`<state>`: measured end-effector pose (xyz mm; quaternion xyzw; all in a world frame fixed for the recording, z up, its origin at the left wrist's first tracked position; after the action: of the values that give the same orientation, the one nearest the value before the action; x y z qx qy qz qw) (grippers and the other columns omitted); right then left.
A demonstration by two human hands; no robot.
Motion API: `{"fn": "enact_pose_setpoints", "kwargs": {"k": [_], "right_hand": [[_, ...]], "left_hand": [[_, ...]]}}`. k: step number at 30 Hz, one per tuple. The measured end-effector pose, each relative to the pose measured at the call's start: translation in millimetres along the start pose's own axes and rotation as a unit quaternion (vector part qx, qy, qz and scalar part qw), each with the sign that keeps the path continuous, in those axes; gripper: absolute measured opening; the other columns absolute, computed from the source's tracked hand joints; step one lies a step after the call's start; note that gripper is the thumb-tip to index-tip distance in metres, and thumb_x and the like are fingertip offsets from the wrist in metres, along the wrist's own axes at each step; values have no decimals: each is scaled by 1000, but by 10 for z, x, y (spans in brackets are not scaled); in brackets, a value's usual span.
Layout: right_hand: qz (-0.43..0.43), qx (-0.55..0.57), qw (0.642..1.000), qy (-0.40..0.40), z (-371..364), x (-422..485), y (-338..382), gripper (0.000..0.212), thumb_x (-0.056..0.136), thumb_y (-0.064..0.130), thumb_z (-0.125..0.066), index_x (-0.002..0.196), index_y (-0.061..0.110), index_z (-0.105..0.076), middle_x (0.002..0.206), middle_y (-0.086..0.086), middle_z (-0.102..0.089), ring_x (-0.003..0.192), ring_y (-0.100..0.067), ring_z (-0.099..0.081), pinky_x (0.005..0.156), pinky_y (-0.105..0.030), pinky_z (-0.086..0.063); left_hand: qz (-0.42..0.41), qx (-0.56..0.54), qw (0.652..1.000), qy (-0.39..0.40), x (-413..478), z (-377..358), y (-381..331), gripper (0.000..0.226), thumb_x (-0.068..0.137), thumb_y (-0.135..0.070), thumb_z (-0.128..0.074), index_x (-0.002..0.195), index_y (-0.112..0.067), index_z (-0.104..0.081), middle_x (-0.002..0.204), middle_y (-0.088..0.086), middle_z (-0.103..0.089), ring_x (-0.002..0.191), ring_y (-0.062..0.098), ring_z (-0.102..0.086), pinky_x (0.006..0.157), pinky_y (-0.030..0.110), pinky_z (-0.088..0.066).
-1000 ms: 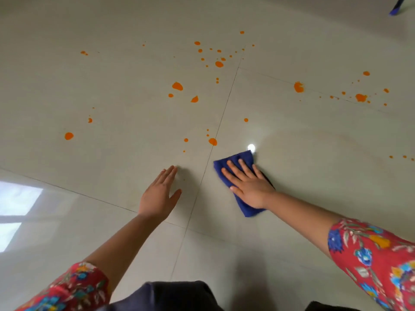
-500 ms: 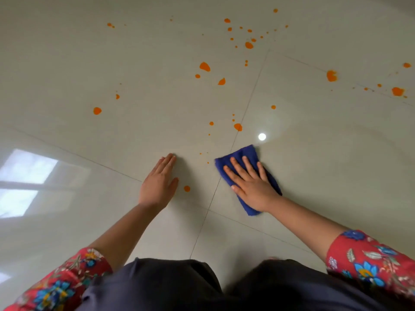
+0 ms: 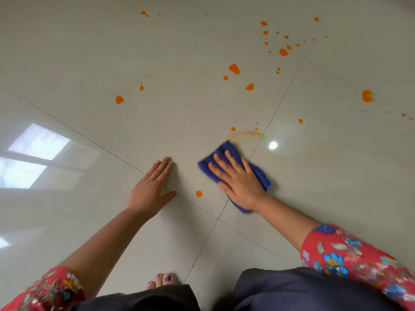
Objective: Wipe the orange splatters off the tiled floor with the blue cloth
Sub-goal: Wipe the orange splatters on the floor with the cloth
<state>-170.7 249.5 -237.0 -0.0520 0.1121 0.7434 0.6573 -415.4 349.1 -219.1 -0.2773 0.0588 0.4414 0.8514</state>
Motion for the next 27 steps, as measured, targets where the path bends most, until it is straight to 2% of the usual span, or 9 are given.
{"fn": "enact_pose_setpoints", "kwargs": {"k": [3, 6, 8, 10, 12, 14, 16, 22, 27], "right_hand": [[41, 29, 999, 3, -87, -525, -102, 54, 100, 43, -25, 153, 34, -14, 161, 10, -11, 149, -16, -5, 117, -46, -14], [-153, 54, 986, -43, -9, -436, -609, 54, 99, 42, -22, 152, 31, -17, 160, 9, -14, 148, -15, -13, 113, -48, -24], [-202, 64, 975, -65, 122, -76, -671, 55, 98, 42, -21, 151, 25, -24, 159, 4, -20, 147, -20, -19, 112, -47, -27], [-134, 62, 987, -61, 160, 253, -388, 57, 97, 41, -23, 151, 24, -26, 159, 1, -22, 146, -24, -20, 110, -49, -29], [30, 27, 998, -52, 54, 246, 70, 56, 98, 42, -26, 151, 26, -24, 159, 1, -21, 147, -23, -17, 113, -48, -22], [190, -3, 982, -2, -98, -143, 337, 54, 100, 43, -30, 152, 30, -21, 160, 5, -17, 149, -21, -10, 118, -43, -9], [248, 7, 968, 24, -120, -476, 168, 52, 101, 44, -29, 151, 35, -18, 160, 10, -16, 149, -17, -7, 119, -43, -5], [-97, 41, 992, -66, 164, 94, -663, 54, 98, 43, -25, 151, 33, -16, 159, 5, -20, 147, -24, -18, 111, -56, -27], [249, 11, 968, 6, -113, -174, 463, 50, 100, 42, -32, 149, 35, -26, 159, 9, -21, 149, -20, -11, 119, -45, -4]], "left_hand": [[4, -10, 1000, -7, -2, 14, -13, 85, 87, -46, -59, 151, -37, -3, 155, -27, 4, 145, 0, 1, 111, 27, -29], [6, -9, 1000, -15, -15, 15, -20, 83, 87, -48, -58, 150, -41, -4, 154, -30, 5, 144, -3, 2, 110, 26, -31], [7, -8, 1000, -17, -23, 8, -24, 82, 87, -48, -57, 150, -41, -4, 153, -30, 5, 143, -3, 2, 110, 26, -30], [4, -8, 1000, -23, -27, 21, -28, 81, 87, -49, -57, 150, -42, -5, 153, -31, 4, 143, -4, 1, 109, 24, -29], [6, -9, 1000, -26, -27, 35, -17, 82, 86, -49, -58, 149, -42, -7, 153, -31, 2, 142, -5, 0, 108, 22, -27], [6, -11, 1000, -23, -32, 37, -15, 82, 85, -49, -58, 149, -43, -7, 153, -30, 1, 143, -5, -1, 108, 22, -27], [8, -6, 1000, -22, -33, 35, -18, 82, 86, -49, -58, 149, -43, -7, 153, -30, 2, 143, -4, -1, 108, 21, -26], [8, -3, 999, -35, -34, 28, -23, 70, 92, -40, -49, 150, -41, -9, 154, -30, -1, 143, -5, -2, 109, 21, -26], [17, -14, 996, -81, -20, 57, -46, 59, 94, -32, -51, 148, -34, -28, 154, -21, -20, 143, 5, -20, 110, 28, -33]]}}
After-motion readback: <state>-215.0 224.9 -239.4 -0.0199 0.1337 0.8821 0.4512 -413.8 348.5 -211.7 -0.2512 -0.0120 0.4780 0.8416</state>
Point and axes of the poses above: each hand's wrist, its own x-axis towards the middle knuckle, its own z-axis out of the back of the hand, y = z × x, the point moved 4 cm from there along x, towards the middle knuckle
